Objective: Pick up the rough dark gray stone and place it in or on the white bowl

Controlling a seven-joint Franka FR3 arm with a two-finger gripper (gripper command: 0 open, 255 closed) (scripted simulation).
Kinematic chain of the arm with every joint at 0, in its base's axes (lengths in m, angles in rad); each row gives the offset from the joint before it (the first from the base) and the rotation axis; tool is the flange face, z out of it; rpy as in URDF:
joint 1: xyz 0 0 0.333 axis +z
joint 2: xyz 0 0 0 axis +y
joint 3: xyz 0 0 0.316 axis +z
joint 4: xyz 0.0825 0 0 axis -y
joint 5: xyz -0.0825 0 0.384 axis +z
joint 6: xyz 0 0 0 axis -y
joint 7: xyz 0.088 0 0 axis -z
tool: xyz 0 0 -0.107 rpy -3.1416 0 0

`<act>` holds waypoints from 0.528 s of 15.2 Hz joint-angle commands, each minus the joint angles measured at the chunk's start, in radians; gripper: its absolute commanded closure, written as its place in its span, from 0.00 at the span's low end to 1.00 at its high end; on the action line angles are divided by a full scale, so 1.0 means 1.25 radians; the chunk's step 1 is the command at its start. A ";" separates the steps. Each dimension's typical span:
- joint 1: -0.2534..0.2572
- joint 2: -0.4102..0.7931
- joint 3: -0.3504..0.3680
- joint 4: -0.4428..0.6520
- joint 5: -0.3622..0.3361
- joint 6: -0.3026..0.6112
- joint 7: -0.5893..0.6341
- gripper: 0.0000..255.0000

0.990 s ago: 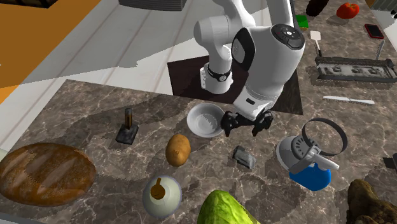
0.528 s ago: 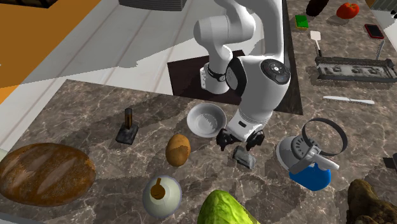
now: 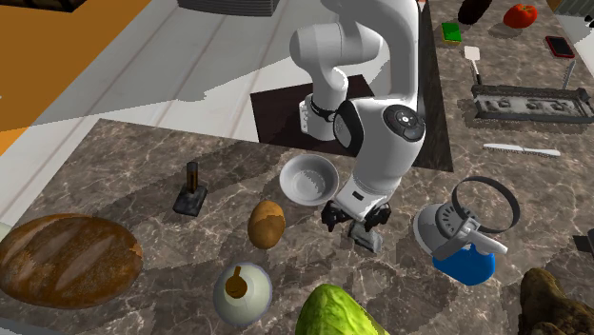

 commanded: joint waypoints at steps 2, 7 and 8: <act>0.000 0.002 0.000 0.000 -0.001 0.002 0.001 0.00; 0.000 0.002 0.000 0.000 -0.001 0.002 0.001 1.00; 0.000 0.002 0.000 0.000 -0.001 0.002 0.001 1.00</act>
